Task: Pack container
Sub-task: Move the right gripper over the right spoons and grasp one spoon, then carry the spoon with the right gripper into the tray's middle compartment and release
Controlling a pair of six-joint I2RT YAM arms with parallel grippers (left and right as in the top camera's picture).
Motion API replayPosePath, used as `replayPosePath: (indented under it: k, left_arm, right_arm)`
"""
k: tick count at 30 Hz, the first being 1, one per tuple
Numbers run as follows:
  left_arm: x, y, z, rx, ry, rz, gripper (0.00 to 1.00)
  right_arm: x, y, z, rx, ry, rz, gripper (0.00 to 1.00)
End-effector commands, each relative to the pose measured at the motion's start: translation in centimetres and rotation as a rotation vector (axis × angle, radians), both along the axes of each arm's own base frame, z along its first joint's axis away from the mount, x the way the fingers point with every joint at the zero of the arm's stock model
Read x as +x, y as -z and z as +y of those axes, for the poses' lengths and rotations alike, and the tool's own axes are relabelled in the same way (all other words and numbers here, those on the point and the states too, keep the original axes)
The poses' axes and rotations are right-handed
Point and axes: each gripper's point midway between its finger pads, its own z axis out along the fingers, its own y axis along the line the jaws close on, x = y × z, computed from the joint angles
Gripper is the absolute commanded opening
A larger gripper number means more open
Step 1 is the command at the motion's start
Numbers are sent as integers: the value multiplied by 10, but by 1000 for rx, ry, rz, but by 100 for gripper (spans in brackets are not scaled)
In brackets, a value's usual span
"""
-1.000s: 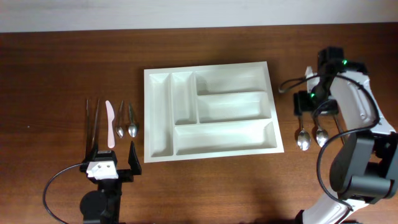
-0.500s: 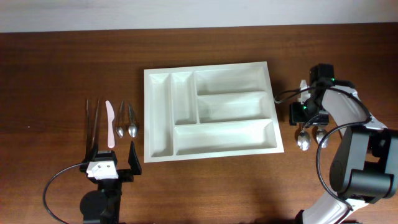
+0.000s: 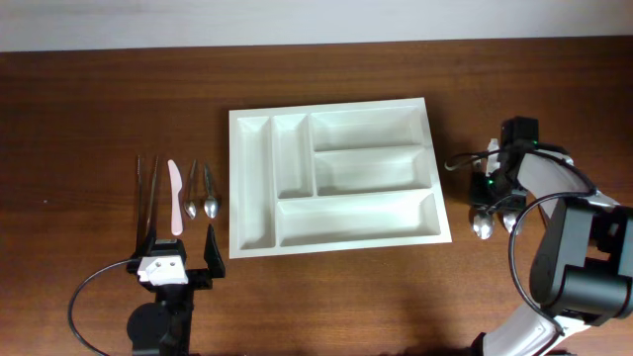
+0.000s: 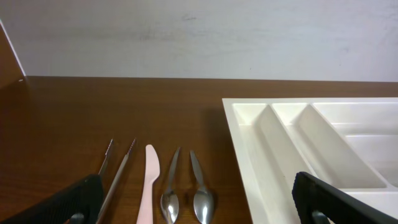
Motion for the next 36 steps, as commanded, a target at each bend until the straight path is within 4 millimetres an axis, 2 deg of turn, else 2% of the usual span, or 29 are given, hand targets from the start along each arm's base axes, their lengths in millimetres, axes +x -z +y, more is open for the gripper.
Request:
replayPosePath:
  k: [1,5,7,11,15,19,22,24,26,29,31,34,36]
  left_arm:
    - [0,2,1,-9,-8,0,99]
    - [0,2,1,-9,-8,0,99]
    - [0,2,1,-9,-8,0,99]
    - [0,2,1,-9,-8,0,99]
    - [0,2,1,-9,-8,0,99]
    - [0,2,1,-9,-8,0,99]
    - [0,2,1,-9,-8,0,99]
    - [0,2,1,-9,-8,0,99]
    - [0,2,1,-9,-8,0,99]
    - [0,2,1,-9,-8,-1,99]
    - [0,2,1,-9,-8,0,99]
    - [0,2,1,-9,-8,0,99]
    - [0,2,1,-9,-8,-1,99]
  right_arm:
    - [-9,8,-3,0,25,32,17]
    - [-8,8,-2,0,24,29,4]
    - [-6,6,-2,5,26,22,4]
    - [10,-12,-2,17,23,-12,4]
    - [36,-56,-4,-2,1,-84,4]
    - [63,-108,11,-25,-96,-167,4]
    - [77,-143,45,-17,-272,-205,4]
    - [82,-166,86,-12,-501,-229,4]
    - [86,-176,109,-29,-639,-250,4]
    - [83,-181,149,-27,-888,-267,4]
    - [69,-180,183,22,-1142,-267,4]
    - [52,-179,214,32,-1425,-263,4]
    - [46,-178,226,15,-1567,-265,4]
